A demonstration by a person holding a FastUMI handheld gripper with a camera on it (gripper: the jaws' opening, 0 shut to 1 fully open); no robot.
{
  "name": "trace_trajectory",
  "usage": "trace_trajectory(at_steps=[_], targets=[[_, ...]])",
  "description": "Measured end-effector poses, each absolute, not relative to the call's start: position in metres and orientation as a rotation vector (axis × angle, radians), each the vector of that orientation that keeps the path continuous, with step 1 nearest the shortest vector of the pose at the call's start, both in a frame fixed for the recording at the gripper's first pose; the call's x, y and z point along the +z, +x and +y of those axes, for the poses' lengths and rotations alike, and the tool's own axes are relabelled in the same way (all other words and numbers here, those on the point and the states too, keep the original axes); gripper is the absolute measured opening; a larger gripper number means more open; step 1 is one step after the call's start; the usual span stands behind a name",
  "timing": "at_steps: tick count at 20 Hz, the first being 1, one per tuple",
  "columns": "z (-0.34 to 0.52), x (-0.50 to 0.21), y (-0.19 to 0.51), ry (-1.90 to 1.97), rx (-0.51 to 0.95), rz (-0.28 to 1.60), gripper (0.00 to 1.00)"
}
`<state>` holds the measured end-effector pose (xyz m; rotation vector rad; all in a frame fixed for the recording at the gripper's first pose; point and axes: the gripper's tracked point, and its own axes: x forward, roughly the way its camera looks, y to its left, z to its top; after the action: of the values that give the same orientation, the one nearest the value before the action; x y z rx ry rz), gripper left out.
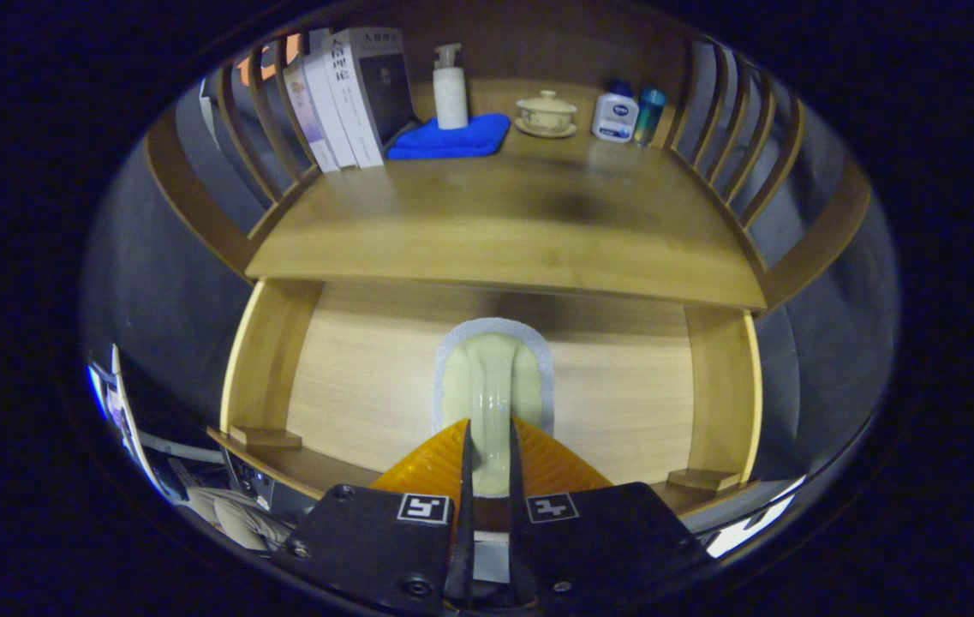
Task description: Pull open the drawer, take out the items inside it, and place them on the countertop above the cabinet.
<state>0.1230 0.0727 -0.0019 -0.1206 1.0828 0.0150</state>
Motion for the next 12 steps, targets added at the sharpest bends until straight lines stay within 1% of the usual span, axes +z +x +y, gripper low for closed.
trace_trajectory(at_steps=[5,12], targets=[[0.072,0.035,0.149,-0.084,-0.002,1.027,0.19],[0.070,0.045,0.206,-0.061,-0.041,1.004,0.19]])
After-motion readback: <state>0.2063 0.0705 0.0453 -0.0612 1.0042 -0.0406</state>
